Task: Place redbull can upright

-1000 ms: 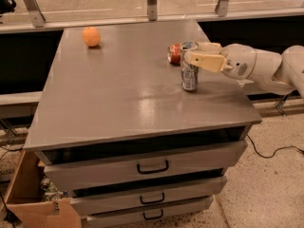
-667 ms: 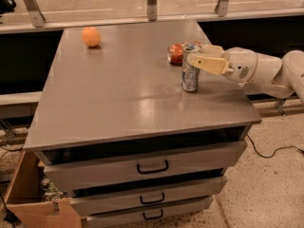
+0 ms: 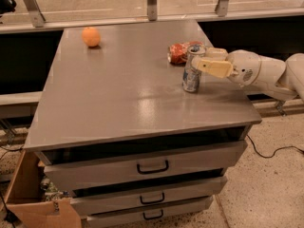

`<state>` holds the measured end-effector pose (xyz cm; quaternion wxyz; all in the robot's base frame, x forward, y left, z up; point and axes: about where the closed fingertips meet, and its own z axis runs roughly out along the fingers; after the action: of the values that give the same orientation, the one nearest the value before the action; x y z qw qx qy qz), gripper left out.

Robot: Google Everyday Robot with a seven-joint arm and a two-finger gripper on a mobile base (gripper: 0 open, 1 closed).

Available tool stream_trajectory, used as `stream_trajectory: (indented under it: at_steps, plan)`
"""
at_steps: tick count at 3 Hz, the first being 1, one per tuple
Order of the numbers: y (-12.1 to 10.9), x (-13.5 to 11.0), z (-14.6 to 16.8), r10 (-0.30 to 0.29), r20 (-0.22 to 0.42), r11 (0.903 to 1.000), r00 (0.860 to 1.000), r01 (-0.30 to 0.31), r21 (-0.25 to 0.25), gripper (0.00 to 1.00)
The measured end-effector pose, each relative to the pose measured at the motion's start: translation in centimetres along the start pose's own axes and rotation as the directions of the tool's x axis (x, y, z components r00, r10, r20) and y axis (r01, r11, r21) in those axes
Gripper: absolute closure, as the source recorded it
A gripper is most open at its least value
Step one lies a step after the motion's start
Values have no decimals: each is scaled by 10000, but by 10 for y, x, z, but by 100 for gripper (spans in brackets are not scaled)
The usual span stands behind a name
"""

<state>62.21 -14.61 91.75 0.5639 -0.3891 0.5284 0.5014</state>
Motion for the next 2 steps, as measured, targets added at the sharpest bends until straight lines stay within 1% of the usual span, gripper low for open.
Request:
stream_trajectory:
  at_steps: [1,2]
  plan:
    - [-1,-1,-9,-79,-66,9999,9999,80,96,12]
    - [-3,-9,-24,-370,-345,9991,9987,378,214,0]
